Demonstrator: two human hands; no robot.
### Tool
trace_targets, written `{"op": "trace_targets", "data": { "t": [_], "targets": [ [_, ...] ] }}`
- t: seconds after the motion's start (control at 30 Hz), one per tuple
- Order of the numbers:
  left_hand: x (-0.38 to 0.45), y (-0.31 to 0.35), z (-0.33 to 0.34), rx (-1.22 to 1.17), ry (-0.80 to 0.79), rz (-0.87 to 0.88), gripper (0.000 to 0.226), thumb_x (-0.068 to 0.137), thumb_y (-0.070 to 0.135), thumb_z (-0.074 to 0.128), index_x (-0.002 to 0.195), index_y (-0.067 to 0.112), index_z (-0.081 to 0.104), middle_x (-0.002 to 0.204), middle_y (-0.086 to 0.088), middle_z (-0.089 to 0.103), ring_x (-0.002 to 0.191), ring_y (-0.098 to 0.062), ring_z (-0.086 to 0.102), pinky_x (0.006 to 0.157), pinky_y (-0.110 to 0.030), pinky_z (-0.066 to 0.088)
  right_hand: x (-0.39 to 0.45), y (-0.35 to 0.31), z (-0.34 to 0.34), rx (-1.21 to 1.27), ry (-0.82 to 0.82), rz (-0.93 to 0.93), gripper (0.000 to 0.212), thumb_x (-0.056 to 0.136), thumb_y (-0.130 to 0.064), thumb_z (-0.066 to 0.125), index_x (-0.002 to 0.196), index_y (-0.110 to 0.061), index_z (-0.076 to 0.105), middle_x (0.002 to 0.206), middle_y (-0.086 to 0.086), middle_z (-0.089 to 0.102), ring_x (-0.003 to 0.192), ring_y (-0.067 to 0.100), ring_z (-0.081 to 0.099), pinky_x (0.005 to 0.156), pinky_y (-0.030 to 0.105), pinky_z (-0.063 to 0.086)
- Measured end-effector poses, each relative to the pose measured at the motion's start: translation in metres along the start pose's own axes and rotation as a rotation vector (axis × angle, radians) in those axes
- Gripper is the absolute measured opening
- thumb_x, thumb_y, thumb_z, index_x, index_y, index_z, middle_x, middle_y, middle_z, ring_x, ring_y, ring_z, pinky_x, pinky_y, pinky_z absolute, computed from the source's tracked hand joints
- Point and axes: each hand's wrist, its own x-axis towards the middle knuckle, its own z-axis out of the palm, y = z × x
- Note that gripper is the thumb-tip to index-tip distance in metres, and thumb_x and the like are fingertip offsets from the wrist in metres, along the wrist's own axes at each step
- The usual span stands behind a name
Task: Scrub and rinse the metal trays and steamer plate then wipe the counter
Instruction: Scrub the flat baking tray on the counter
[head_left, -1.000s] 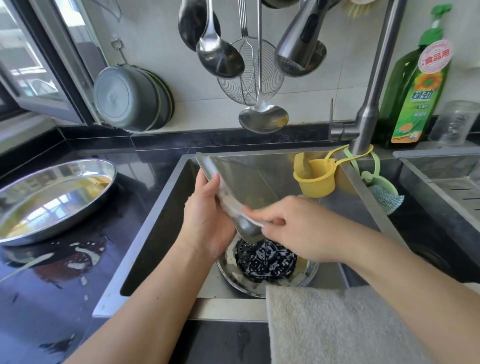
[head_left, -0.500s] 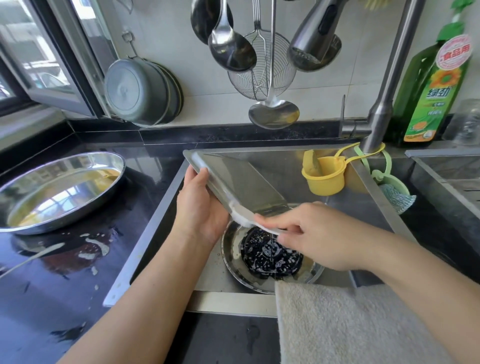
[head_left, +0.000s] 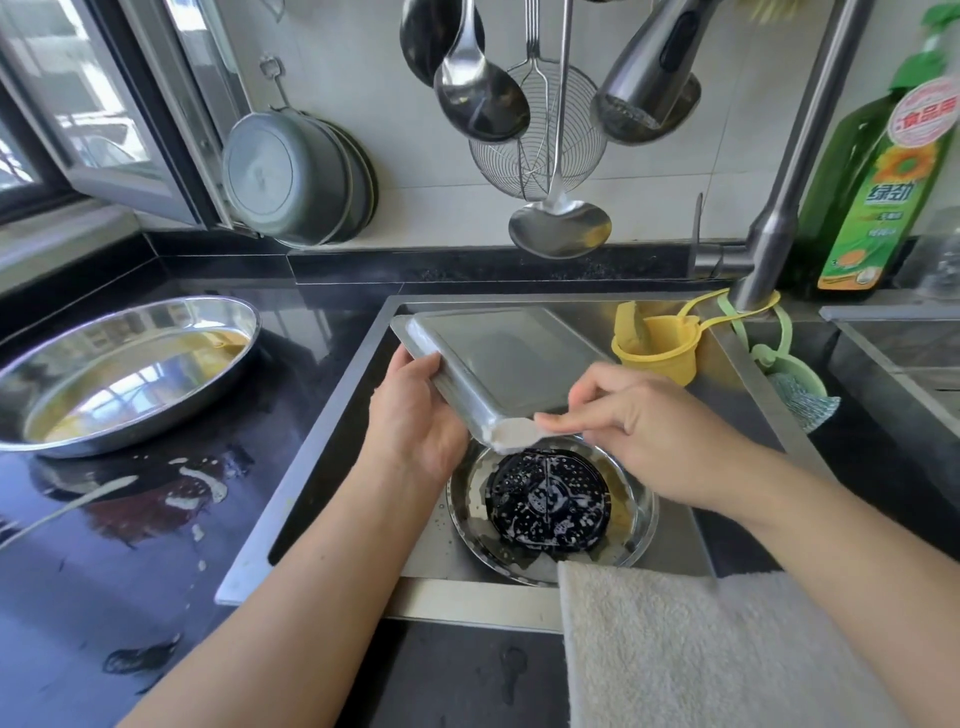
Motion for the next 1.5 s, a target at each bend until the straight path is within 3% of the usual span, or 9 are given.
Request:
{"op": "trace_targets", "data": {
  "t": [0.17,0.4,0.5,0.6,0.77,0.87,1.03,1.23,1.5],
  "targets": [
    [0.004,0.001,-0.005,0.042,0.075,-0.043,0.036,0.11,0.004,0.033,0.137,0.013,0.056,0.129,-0.022,0.066,0.116,-0.041,0.067,0.095,-0.07,0.052,0.006,-0.004,0.014,-0.112,0.103,-0.114,0.039,0.096,-0.019,0.069,0.116,-0.052,0.071,0.096,-0.019,0.053,0.096,0.003,0.044,0.079,0.035,0.048],
    [0.011,0.001,-0.01,0.122,0.238,-0.135,0.032,0.111,0.003,0.031,0.118,0.004,0.063,0.122,-0.027,0.069,0.106,-0.046,0.069,0.08,-0.066,0.058,-0.007,0.032,-0.03,-0.089,-0.001,0.227,0.042,0.093,-0.01,0.07,0.1,-0.052,0.073,0.096,-0.023,0.059,0.106,0.002,0.047,0.101,0.039,0.041],
    [0.013,-0.006,-0.013,0.245,0.323,-0.204,0.036,0.111,0.007,0.031,0.133,0.001,0.058,0.122,-0.025,0.069,0.101,-0.044,0.07,0.071,-0.062,0.059,-0.002,0.014,-0.008,-0.089,-0.04,0.112,0.035,0.092,-0.017,0.072,0.1,-0.051,0.076,0.095,-0.023,0.056,0.102,0.001,0.045,0.096,0.043,0.043],
    [0.013,-0.007,-0.016,0.305,0.354,-0.254,0.035,0.111,0.008,0.03,0.131,-0.002,0.057,0.12,-0.025,0.07,0.104,-0.044,0.07,0.085,-0.065,0.057,-0.002,0.004,0.003,-0.065,-0.037,-0.029,0.037,0.09,-0.013,0.075,0.104,-0.048,0.077,0.094,-0.021,0.056,0.098,0.005,0.046,0.09,0.037,0.045],
    [0.018,-0.001,-0.02,0.295,0.363,-0.2,0.038,0.112,0.009,0.027,0.116,-0.001,0.064,0.112,-0.023,0.074,0.098,-0.04,0.073,0.079,-0.06,0.06,-0.009,0.035,-0.035,-0.109,0.008,0.228,0.039,0.091,-0.01,0.072,0.1,-0.048,0.074,0.102,-0.023,0.057,0.107,-0.002,0.049,0.106,0.037,0.043],
    [0.018,-0.007,-0.022,0.333,0.38,-0.189,0.036,0.108,0.005,0.033,0.127,0.001,0.062,0.115,-0.022,0.074,0.097,-0.042,0.074,0.084,-0.064,0.059,-0.006,0.024,-0.024,-0.097,-0.036,0.206,0.033,0.092,-0.011,0.072,0.099,-0.042,0.078,0.103,-0.022,0.057,0.104,0.001,0.052,0.097,0.033,0.047],
    [0.011,-0.012,-0.014,0.407,0.319,-0.244,0.032,0.11,0.012,0.039,0.127,-0.001,0.062,0.113,-0.023,0.074,0.097,-0.041,0.074,0.061,-0.055,0.062,-0.001,-0.009,0.005,-0.066,-0.095,-0.018,0.02,0.093,-0.024,0.071,0.105,-0.039,0.079,0.101,-0.018,0.056,0.099,0.001,0.05,0.082,0.013,0.037],
    [0.015,0.0,-0.018,0.421,0.365,-0.186,0.032,0.109,0.013,0.04,0.121,0.005,0.068,0.112,-0.019,0.076,0.098,-0.04,0.075,0.086,-0.064,0.059,-0.014,0.035,-0.046,-0.151,-0.067,0.262,0.035,0.091,-0.012,0.072,0.104,-0.045,0.075,0.103,-0.024,0.058,0.101,-0.004,0.053,0.09,0.022,0.039],
    [0.012,0.007,-0.021,0.514,0.426,-0.138,0.03,0.105,0.015,0.044,0.116,0.013,0.071,0.107,-0.012,0.077,0.097,-0.036,0.074,0.093,-0.058,0.058,-0.016,0.056,-0.068,-0.187,0.055,0.405,0.032,0.087,-0.004,0.076,0.09,-0.036,0.077,0.095,-0.013,0.065,0.092,0.013,0.061,0.086,0.039,0.049]
  ]
}}
